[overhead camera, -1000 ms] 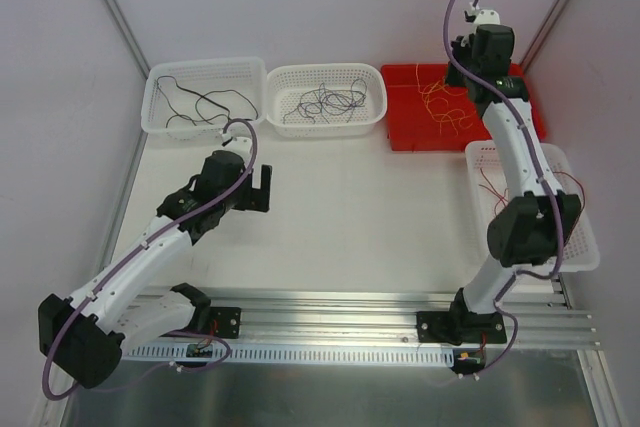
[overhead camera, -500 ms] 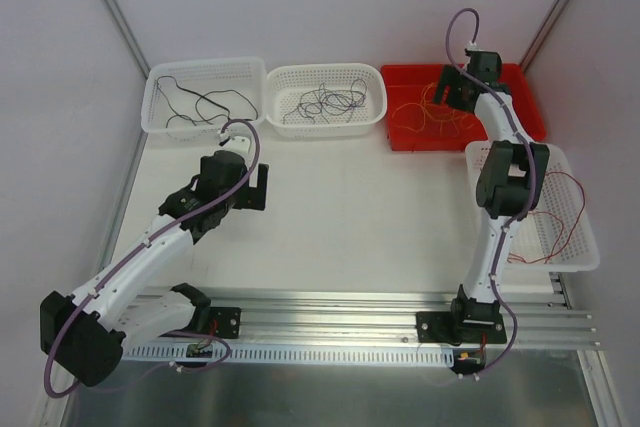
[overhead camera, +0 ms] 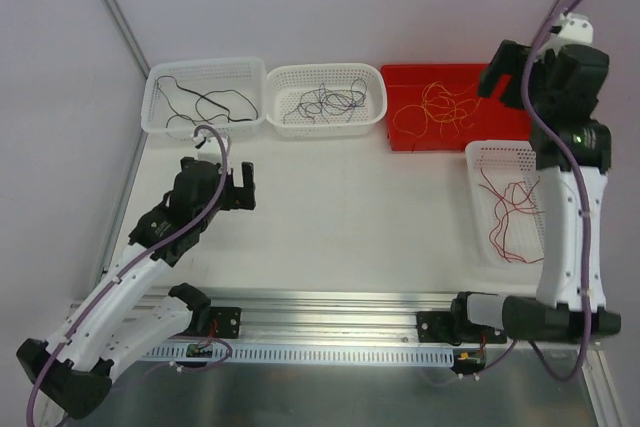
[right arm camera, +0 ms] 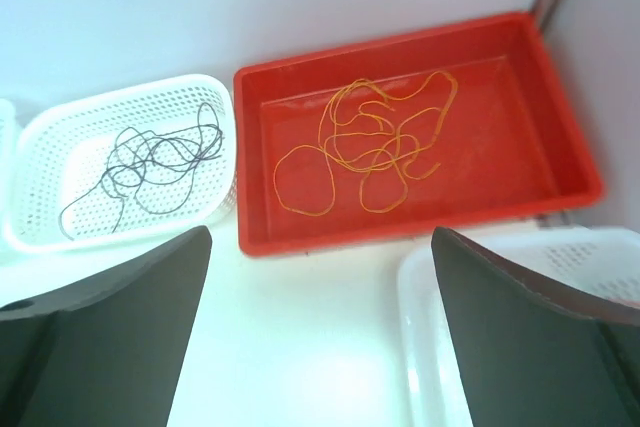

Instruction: Untangle the cables

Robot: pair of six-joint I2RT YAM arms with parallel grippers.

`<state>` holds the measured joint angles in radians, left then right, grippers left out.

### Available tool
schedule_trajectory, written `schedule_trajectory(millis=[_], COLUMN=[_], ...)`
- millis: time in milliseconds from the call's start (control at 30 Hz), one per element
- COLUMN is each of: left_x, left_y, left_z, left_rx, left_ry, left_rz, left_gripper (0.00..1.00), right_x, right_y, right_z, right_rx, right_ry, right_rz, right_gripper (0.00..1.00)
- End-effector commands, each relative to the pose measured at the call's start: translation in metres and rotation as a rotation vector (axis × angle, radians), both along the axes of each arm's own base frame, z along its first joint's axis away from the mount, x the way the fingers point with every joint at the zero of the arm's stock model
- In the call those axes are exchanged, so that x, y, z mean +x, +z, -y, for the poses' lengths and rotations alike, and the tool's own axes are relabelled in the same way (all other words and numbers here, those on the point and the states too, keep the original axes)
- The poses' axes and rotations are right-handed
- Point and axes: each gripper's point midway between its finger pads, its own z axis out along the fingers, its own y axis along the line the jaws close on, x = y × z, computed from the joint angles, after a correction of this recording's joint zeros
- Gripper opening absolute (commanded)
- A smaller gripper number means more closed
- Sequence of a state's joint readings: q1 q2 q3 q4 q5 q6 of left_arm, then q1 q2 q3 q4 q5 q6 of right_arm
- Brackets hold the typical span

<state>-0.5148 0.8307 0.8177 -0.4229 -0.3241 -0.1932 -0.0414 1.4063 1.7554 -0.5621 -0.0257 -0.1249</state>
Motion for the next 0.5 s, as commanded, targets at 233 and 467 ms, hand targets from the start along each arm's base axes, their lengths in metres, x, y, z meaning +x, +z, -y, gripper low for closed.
schedule_trajectory(millis=[233, 467], left_x=[-0.059, -0.114], left_y=[0.100, 0.115], left_z=[-0.050, -0.090], left_rx=[-0.131, -0.172], left_ry=[0.075, 0.135], left_rz=[0.291, 0.389], left_gripper=[0.99, 0.99], right_x=[-0.224, -0.309], right_y=[0.053, 0.020], right_z=[0.017, 0.015], right_rx=[-0.135, -0.170], right_ry=[-0.109, -0.095], right_rz=[0.277, 0.448], right_gripper=[0.97, 0.97])
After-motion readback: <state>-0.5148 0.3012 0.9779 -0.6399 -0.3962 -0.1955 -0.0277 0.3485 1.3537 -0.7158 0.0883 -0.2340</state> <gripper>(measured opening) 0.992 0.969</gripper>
